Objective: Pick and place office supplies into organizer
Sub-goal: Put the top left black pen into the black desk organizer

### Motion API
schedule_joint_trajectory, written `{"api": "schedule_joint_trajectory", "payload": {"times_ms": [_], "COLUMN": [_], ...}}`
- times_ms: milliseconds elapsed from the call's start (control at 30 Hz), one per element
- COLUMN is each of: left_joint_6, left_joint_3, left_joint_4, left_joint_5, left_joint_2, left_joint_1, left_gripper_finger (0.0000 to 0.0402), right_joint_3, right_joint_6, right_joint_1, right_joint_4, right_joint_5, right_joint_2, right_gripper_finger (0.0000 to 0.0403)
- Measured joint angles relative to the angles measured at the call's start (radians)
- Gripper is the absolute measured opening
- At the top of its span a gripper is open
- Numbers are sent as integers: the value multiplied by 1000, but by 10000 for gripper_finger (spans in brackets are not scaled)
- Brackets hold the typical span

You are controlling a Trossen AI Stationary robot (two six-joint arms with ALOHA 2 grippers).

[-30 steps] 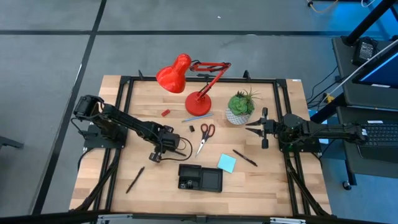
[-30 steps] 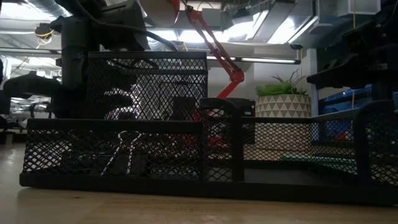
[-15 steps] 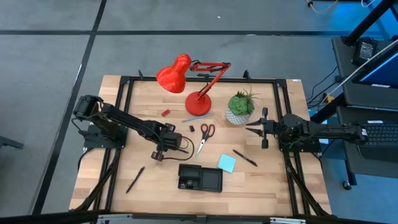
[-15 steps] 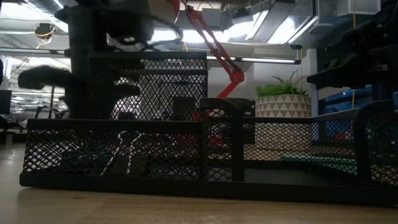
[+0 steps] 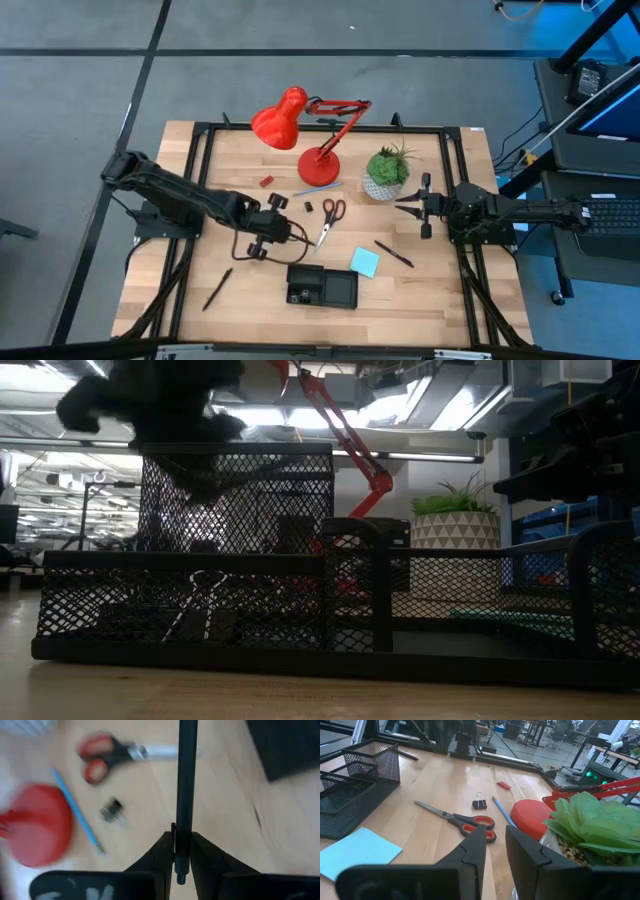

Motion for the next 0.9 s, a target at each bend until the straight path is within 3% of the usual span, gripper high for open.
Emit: {"api": "schedule_joint_trajectory", "payload": {"times_ms": [200,367,700,900], "left_joint_6": [171,361,863,1075], "left_joint_3": [19,19,20,20], "left_joint_4": [61,109,257,313], "left_joint_5": [-153,-344,-624,-756], "left_joint_2": [-11,-11,17,76], "left_joint_1": [-77,-128,-239,-285], "left_gripper_finger": [47,47,47,47], "right_joint_3": [0,0,0,0], "right_joint_6": [0,0,0,0], "right_joint_1": [0,0,0,0], "right_joint_4": [0,0,0,0], "right_joint_5": [0,0,0,0], "right_joint_2": [0,0,0,0], "right_gripper_finger": [78,78,78,78]}}
